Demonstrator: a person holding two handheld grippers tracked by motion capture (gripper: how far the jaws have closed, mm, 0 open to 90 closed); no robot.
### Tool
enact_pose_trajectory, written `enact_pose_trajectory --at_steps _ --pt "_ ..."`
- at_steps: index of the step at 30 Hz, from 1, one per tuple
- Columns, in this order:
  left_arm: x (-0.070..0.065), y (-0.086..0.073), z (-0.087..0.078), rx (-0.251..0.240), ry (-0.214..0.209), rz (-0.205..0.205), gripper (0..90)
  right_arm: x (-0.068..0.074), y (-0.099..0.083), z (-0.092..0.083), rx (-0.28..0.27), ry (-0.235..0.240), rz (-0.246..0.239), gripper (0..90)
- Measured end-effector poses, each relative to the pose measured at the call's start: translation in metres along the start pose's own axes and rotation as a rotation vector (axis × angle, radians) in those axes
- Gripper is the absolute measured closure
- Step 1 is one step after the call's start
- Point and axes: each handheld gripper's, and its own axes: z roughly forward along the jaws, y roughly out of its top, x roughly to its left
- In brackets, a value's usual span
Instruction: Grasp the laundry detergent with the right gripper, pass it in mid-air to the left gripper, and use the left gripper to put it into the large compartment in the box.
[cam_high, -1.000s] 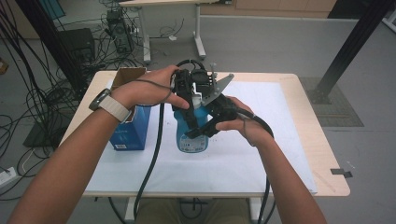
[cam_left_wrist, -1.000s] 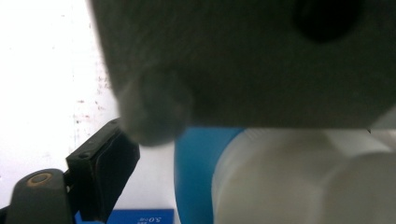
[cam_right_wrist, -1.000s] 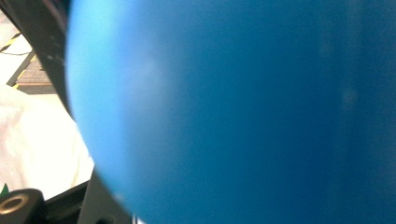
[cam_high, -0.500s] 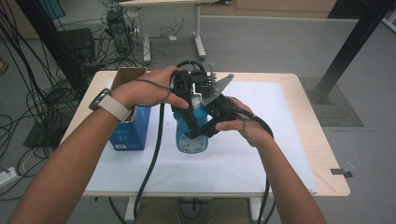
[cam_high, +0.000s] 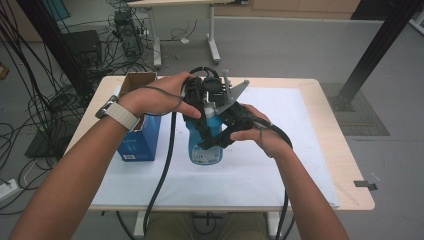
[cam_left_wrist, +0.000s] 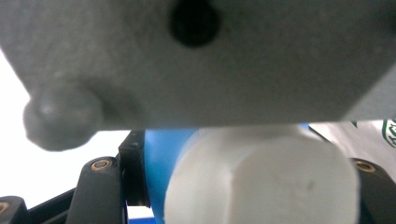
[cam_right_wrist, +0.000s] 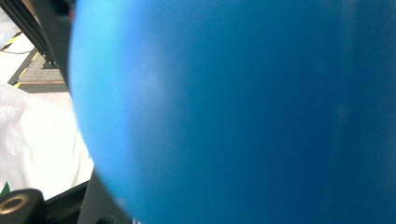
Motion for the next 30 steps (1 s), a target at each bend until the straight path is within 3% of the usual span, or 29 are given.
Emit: enact_pose_trajectory --at_steps 30 --pt "-0.0007 -0.0031 -0.0017 -0.031 0.003 0.003 37.6 0.0013 0.0016 -0.0031 0.012 -0.013 -0.006 43.8"
